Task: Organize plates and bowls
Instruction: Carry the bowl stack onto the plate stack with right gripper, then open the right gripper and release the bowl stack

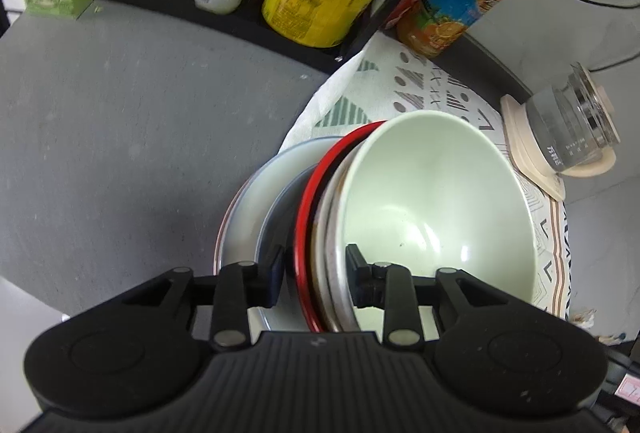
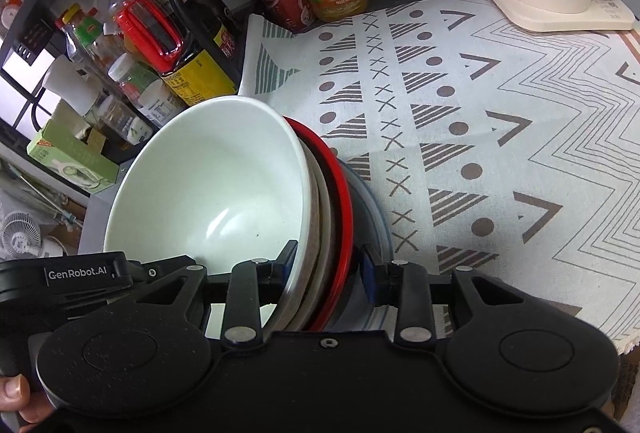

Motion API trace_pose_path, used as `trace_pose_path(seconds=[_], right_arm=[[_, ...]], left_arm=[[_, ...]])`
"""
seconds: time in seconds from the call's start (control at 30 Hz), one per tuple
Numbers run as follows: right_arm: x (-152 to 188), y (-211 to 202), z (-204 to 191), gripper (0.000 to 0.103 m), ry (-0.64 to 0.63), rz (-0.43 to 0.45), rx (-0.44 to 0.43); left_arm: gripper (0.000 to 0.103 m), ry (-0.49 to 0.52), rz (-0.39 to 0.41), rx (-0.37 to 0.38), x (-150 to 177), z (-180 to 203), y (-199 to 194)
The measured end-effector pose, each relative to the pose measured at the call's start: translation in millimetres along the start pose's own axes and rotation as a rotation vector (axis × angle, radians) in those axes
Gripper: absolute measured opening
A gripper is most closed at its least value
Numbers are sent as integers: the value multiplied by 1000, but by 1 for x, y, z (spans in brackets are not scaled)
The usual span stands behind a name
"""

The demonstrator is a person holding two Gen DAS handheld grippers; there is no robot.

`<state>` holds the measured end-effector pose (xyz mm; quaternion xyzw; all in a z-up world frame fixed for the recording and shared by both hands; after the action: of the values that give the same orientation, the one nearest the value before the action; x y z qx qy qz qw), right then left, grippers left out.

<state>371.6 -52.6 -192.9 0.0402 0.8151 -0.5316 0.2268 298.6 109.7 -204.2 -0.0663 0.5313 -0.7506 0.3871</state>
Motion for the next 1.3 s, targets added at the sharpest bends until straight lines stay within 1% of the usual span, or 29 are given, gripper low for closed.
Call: trace_pose_path(seconds=[0.1, 0.13, 0.17, 0.2, 0.27, 0.37, 0.43, 0.5, 0.53, 0.57, 0.6, 0.63, 0.67, 0.7, 0.77, 0.83, 0.9, 0.93, 1.03, 1.07, 1.13, 1.23, 1.3], right_arm=[[-1, -4, -1, 35, 12, 18, 1], [-3, -6, 0, 40, 17, 27, 4], [-4, -9, 0, 46, 21, 39, 10], [-5, -12, 1, 48, 25, 52, 18], [-6, -17, 2, 49, 32, 73, 26], [-6, -27, 3, 55, 53, 105, 34], [-5, -33, 3, 56, 62, 123, 40], [-3, -40, 3, 60, 71, 143, 45], [-2, -44, 3, 64, 72, 153, 50], [-1, -47, 3, 67, 71, 162, 55], [-1, -51, 3, 69, 70, 169, 61], [0, -54, 3, 70, 69, 176, 67], [0, -57, 4, 72, 69, 184, 72], [1, -61, 5, 73, 70, 193, 78], [0, -68, 8, 79, 76, 213, 88], [0, -76, 10, 81, 77, 232, 96], [1, -83, 13, 85, 78, 250, 106], [1, -88, 15, 90, 80, 261, 113], [6, -104, 22, 94, 85, 296, 128], [8, -110, 26, 99, 90, 308, 134], [14, -122, 31, 101, 90, 338, 150], [26, -137, 39, 103, 88, 357, 174], [37, -147, 44, 103, 97, 364, 173]], left_arm=[[30, 13, 11, 8, -4, 1, -4], [32, 16, 16, 12, -5, 2, -6], [34, 21, 20, 13, -7, 2, -7], [35, 29, 23, 12, -8, 2, -9], [42, 48, 29, 6, -10, 2, -13], [45, 80, 38, 16, -11, 5, -19], [47, 107, 42, 17, -11, 9, -23], [52, 131, 49, 5, -11, 10, -27], [55, 139, 56, 3, -12, 12, -30], [56, 149, 67, 4, -12, 13, -33], [57, 161, 76, 6, -13, 15, -35], [60, 171, 80, 6, -13, 17, -38], [65, 179, 85, 6, -13, 18, -40], [67, 186, 92, 8, -14, 20, -43], [76, 204, 111, 12, -14, 24, -48], [79, 216, 125, 15, -14, 28, -53], [80, 230, 132, 20, -12, 32, -58], [81, 239, 137, 21, -10, 35, -61], [81, 283, 154, 17, -3, 42, -72], [82, 294, 162, 20, 0, 45, -76], [85, 309, 175, 25, 6, 48, -84], [86, 319, 181, 23, 19, 50, -96], [86, 330, 183, 23, 29, 49, -104]])
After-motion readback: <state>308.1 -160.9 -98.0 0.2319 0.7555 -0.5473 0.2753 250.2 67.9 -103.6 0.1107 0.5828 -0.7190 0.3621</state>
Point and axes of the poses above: each gripper's, at about its wrist camera, not at the fingertips, and y roughly the way its jaws point, z to its right, x to its underside, the point moved 10 cm from there along y, roughly the way its jaws point, and after that the axes turned 3 degrees about x, right-handed, at the moved point
